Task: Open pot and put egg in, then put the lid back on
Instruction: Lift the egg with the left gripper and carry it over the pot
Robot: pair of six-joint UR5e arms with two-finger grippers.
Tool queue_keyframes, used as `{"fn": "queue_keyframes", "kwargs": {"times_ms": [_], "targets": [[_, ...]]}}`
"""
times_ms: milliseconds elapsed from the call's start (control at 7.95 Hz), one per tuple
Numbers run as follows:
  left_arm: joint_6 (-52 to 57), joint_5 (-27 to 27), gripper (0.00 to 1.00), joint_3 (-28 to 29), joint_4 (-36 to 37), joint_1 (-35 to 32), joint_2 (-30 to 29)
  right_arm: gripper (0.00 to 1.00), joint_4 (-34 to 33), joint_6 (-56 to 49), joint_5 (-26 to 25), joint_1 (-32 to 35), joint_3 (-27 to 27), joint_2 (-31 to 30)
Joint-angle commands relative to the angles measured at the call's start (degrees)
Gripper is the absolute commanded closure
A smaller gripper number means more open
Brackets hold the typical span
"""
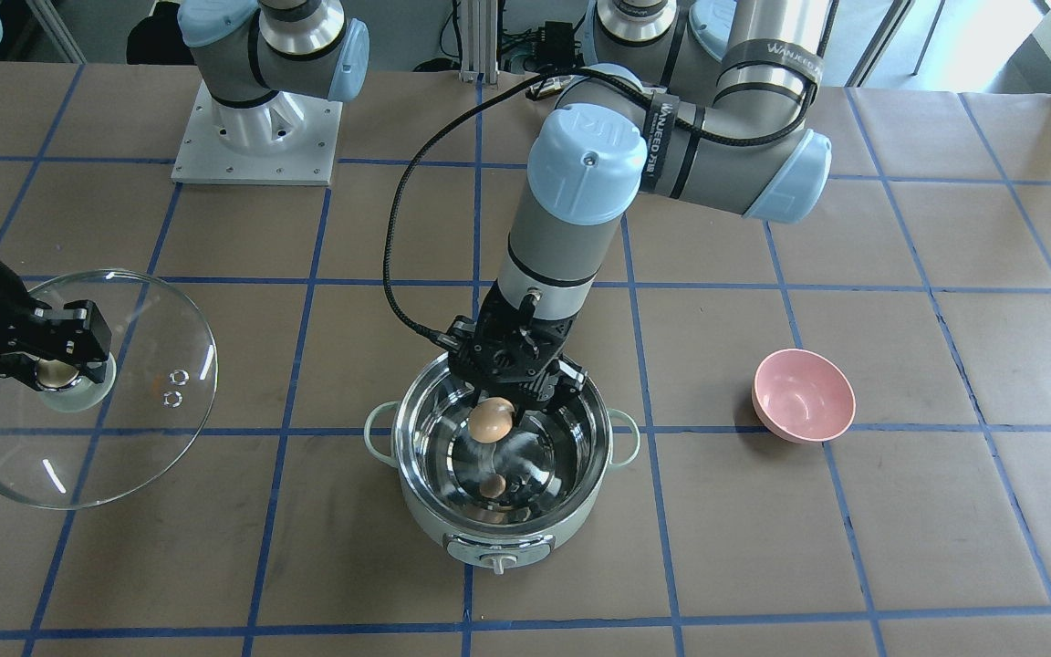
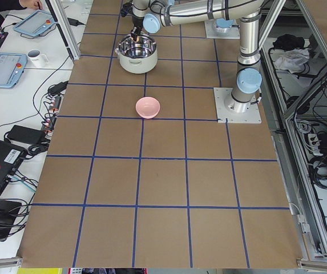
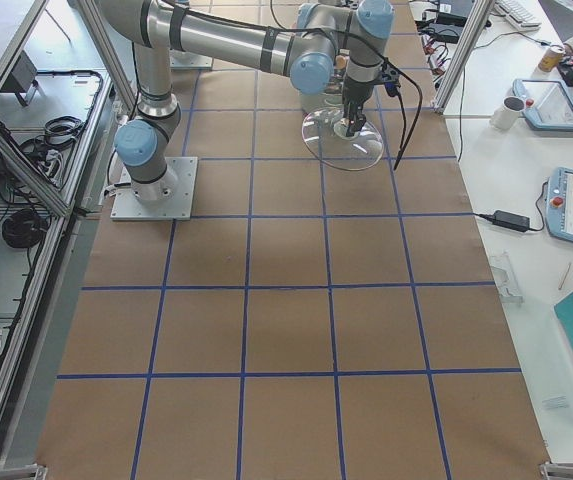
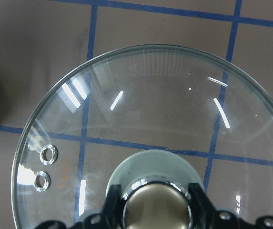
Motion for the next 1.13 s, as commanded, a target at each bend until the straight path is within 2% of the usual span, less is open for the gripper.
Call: {"fn": "queue_keyframes", "kwargs": {"times_ms": [0, 126, 377, 503, 1006], "targets": [[9.9, 0.2, 1.0, -0.1, 1.3, -1.5, -3.7, 1.0, 0.0, 0.0, 0.0, 0.0, 0.1, -0.1], [10.0, 0.4, 1.0, -0.2, 0.9, -1.5, -4.6, 1.0, 0.0, 0.0, 0.0, 0.0, 0.1, -0.1], [11.7, 8.4, 1.0, 0.1, -5.6, -1.5, -5.5, 1.0, 0.0, 0.0, 0.0, 0.0, 0.1, 0.0], [12.5, 9.9, 1.0, 0.1, -7.9, -1.5, -5.7, 1.0, 0.0, 0.0, 0.0, 0.0, 0.1, -0.1], [12.2, 8.4, 1.0, 2.2, -7.1, -1.5, -7.1, 1.0, 0.0, 0.0, 0.0, 0.0, 0.1, -0.1]]}}
